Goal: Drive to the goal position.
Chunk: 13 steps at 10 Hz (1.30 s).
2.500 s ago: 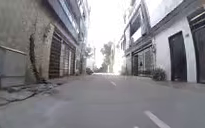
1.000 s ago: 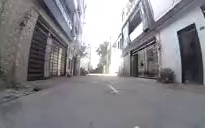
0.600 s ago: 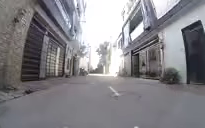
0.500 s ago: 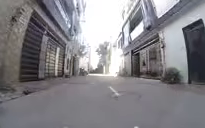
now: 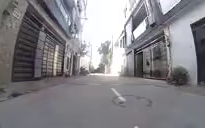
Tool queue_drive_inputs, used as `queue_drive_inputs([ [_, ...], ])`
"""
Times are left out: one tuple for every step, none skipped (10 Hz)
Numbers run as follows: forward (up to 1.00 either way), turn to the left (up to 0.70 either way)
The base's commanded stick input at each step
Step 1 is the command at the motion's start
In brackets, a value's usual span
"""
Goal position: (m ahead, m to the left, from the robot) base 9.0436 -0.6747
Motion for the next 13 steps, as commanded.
queue_drive_inputs([
  [0.85,0.00],
  [0.85,0.00],
  [0.85,0.00],
  [0.85,0.00],
  [0.85,0.00],
  [0.85,0.00],
  [0.85,0.00],
  [0.85,0.00],
  [0.85,0.00],
  [0.85,0.00],
  [0.85,0.00],
  [0.85,0.00],
  [0.85,0.00],
])
